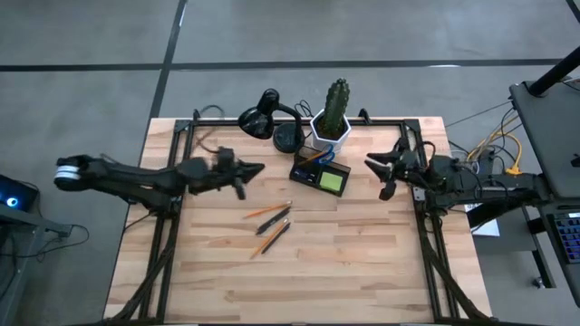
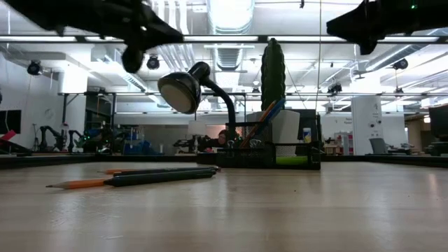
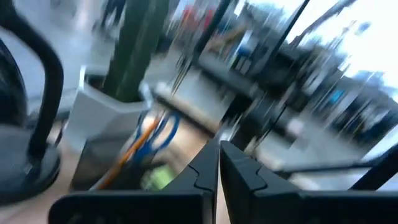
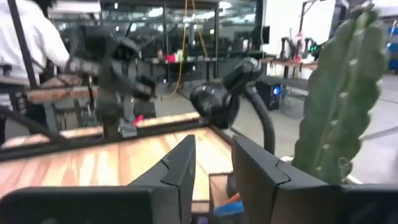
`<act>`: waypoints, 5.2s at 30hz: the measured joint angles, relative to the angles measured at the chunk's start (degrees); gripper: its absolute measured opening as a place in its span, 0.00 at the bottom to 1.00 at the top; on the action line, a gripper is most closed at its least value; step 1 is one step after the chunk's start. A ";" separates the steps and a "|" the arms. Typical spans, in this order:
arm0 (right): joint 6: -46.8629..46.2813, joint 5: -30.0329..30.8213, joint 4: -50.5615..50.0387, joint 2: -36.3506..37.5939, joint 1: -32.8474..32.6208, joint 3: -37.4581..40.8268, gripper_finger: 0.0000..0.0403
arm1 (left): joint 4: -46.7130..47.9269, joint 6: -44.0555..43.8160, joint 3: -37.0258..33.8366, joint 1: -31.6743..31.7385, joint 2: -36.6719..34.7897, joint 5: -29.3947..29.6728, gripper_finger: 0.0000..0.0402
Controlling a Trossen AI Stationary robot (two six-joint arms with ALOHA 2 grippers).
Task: Pick and place office supplies into organizer
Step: Put the top orange pencil into the black desk organizer
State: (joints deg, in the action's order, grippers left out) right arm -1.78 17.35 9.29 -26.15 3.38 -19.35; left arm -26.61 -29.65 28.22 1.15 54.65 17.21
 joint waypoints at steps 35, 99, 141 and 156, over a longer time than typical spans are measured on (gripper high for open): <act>6.84 -16.67 -44.55 -73.61 -0.39 -70.11 0.39 | -7.27 6.50 -13.39 -0.02 -26.86 -1.23 0.00; 22.20 -23.59 -65.25 -116.39 0.90 -101.83 0.32 | -6.71 6.38 -13.61 -0.02 -28.80 -3.76 0.00; 16.17 -23.27 -66.13 -115.95 0.39 -101.86 0.03 | -6.73 6.47 -13.63 -0.04 -28.93 -3.76 0.00; 12.11 -23.60 -71.46 -111.11 0.44 -101.88 0.03 | -6.73 7.76 -13.63 -0.04 -29.02 -3.74 0.00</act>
State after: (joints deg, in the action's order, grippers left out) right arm 10.33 -6.25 -62.17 -137.26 3.81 -121.23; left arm -33.34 -21.89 14.59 1.10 25.63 13.47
